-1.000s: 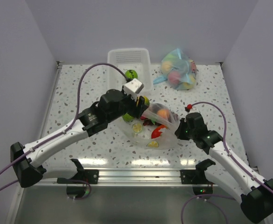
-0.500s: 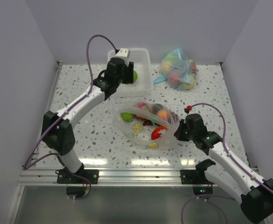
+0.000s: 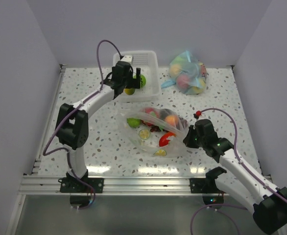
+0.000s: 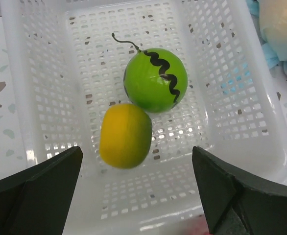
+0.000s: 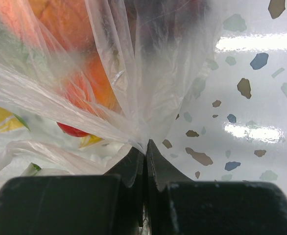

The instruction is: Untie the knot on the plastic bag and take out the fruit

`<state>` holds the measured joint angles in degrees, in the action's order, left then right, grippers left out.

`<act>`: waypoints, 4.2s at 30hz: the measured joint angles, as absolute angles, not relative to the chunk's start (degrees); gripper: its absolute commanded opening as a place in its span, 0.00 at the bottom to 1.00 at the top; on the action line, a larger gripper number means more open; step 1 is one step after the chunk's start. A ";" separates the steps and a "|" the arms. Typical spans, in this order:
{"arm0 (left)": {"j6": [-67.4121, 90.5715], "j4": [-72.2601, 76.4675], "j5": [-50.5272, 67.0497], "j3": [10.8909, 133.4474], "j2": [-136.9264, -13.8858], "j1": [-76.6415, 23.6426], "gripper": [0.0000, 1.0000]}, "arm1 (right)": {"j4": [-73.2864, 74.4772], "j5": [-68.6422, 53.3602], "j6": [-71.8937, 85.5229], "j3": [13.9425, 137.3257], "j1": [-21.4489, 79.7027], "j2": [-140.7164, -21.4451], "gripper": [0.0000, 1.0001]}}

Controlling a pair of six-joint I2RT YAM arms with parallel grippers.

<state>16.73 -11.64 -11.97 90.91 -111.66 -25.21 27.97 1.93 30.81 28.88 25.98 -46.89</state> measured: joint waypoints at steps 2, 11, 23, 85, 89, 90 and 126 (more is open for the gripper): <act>16.71 -11.55 -11.31 87.85 -107.79 -25.63 1.00 | 27.97 1.93 30.79 28.88 25.98 -46.94 0.00; 15.84 -11.86 -11.14 71.75 -82.17 -37.69 0.96 | 28.01 2.02 30.81 28.88 25.98 -46.68 0.00; 24.08 -18.02 -14.26 59.79 -73.97 -62.26 0.80 | 28.47 2.09 30.85 28.91 25.98 -45.95 0.00; 19.51 -1.67 -14.83 50.46 -92.95 -61.19 0.29 | 27.83 1.85 36.42 27.62 25.93 -46.13 0.00; 19.44 -4.51 -13.39 49.04 -86.70 -60.93 0.29 | 27.83 2.57 36.40 27.64 25.93 -46.30 0.00; 19.42 -4.86 -12.60 48.82 -84.62 -60.93 0.28 | 27.83 2.72 36.38 27.66 25.93 -46.54 0.00; 14.06 -8.29 -7.73 96.29 -115.22 -32.45 0.53 | 28.62 -0.10 33.36 29.78 25.93 -48.82 0.00</act>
<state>14.06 -8.29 -7.73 96.29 -115.22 -32.45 28.62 -0.10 33.36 29.78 25.93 -48.82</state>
